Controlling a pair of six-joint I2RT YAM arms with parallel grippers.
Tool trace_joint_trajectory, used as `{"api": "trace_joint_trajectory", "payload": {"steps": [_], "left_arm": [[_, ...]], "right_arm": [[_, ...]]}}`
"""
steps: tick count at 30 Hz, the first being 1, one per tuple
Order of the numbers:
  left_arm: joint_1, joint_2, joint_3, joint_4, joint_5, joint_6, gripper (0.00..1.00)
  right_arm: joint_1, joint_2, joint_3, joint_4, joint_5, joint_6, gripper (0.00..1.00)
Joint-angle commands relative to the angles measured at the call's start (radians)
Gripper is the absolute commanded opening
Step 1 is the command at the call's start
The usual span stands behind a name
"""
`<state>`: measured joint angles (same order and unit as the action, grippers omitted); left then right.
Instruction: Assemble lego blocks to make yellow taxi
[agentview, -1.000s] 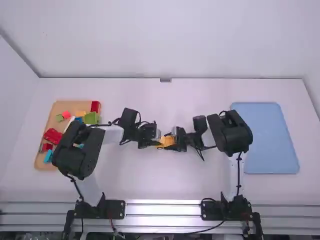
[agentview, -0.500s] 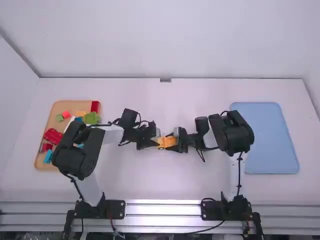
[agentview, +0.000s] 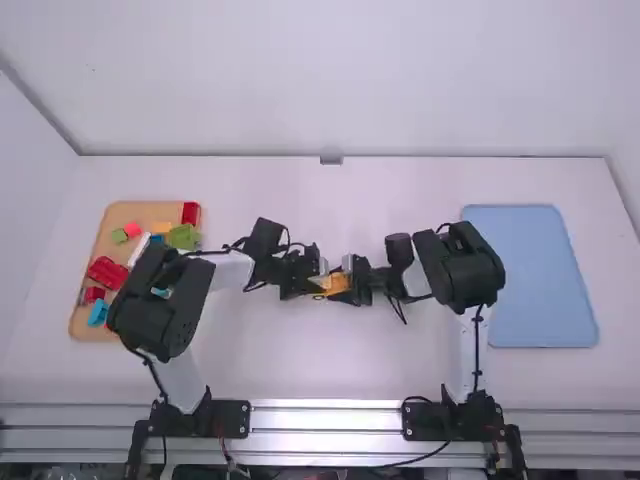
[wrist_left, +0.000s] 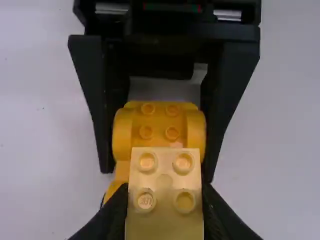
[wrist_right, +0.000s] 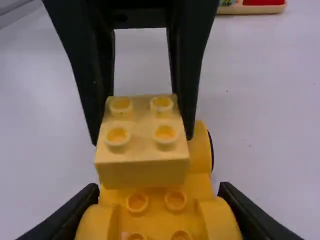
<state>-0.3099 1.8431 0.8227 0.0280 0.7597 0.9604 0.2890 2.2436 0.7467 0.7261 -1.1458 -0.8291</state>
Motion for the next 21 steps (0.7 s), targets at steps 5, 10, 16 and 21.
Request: {"api": "trace_joint_trajectory", "payload": {"steps": [5, 10, 16, 21], "left_arm": [[-0.003, -0.011, 0.012, -0.029, -0.108, -0.008, 0.02], [-0.004, -0.026, 0.06, -0.101, -0.146, -0.029, 0.02], [-0.004, -0.026, 0.072, -0.171, -0.151, 0.014, 0.02], [-0.004, -0.026, 0.053, -0.125, -0.17, -0.005, 0.02]], "right_arm": [[-0.001, 0.034, -0.023, -0.031, 0.071, 0.039, 0.4], [0.0, 0.034, -0.031, -0.023, 0.07, 0.035, 0.4], [-0.002, 0.034, -0.028, -0.027, 0.069, 0.035, 0.4], [0.007, 0.034, -0.028, -0.027, 0.069, 0.037, 0.4]]}}
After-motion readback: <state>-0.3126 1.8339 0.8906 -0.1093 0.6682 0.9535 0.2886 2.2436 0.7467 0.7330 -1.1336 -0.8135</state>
